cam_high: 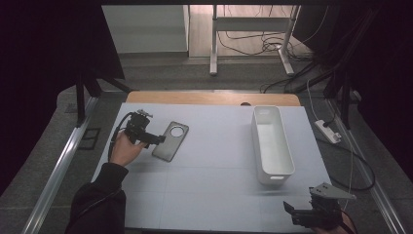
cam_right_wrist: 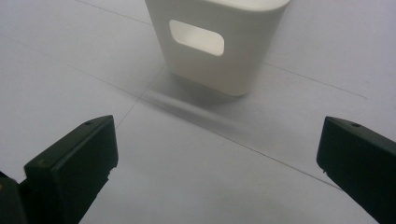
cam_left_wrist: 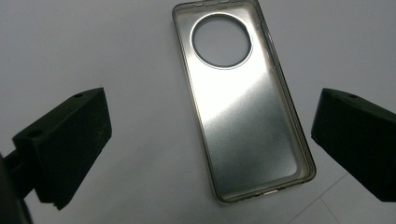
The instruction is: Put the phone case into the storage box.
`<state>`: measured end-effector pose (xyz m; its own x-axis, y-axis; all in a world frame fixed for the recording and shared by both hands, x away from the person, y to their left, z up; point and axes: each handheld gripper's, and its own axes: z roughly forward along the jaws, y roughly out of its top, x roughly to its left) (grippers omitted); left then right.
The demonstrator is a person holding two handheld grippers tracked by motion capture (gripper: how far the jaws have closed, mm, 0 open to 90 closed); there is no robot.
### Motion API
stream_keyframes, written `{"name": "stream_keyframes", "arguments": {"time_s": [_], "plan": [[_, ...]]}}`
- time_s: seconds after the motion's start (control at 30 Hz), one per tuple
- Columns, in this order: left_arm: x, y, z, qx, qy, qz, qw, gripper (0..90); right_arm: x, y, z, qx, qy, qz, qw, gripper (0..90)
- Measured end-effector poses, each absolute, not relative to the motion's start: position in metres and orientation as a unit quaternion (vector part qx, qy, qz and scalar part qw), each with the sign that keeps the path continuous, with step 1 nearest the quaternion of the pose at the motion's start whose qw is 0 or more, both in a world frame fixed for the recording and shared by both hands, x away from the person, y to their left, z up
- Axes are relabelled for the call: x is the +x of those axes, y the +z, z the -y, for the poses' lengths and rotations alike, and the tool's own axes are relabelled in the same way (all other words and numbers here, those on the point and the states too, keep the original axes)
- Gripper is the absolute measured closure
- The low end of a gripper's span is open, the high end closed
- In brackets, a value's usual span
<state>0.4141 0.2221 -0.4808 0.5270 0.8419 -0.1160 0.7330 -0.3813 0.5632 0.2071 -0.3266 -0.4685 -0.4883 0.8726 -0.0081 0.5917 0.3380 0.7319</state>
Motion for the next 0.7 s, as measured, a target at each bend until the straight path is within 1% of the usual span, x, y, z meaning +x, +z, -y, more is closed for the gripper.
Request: {"name": "stream_keyframes", "arguments": {"time_s": [0.07, 0.3, 0.7], "plan": [[0.416, -0.483, -0.223, 0.826, 0.088, -0.477, 0.289, 0.0, 0.207, -0.468, 0.327, 0.462, 0.343, -0.792, 0.205, 0.0], [0.420, -0.494, -0.220, 0.829, 0.089, -0.480, 0.272, 0.0, 0.207, -0.469, 0.326, 0.461, 0.342, -0.793, 0.205, 0.0], [0.423, -0.518, -0.218, 0.837, 0.069, -0.483, 0.248, 0.0, 0.207, -0.468, 0.327, 0.465, 0.344, -0.789, 0.208, 0.0]]}}
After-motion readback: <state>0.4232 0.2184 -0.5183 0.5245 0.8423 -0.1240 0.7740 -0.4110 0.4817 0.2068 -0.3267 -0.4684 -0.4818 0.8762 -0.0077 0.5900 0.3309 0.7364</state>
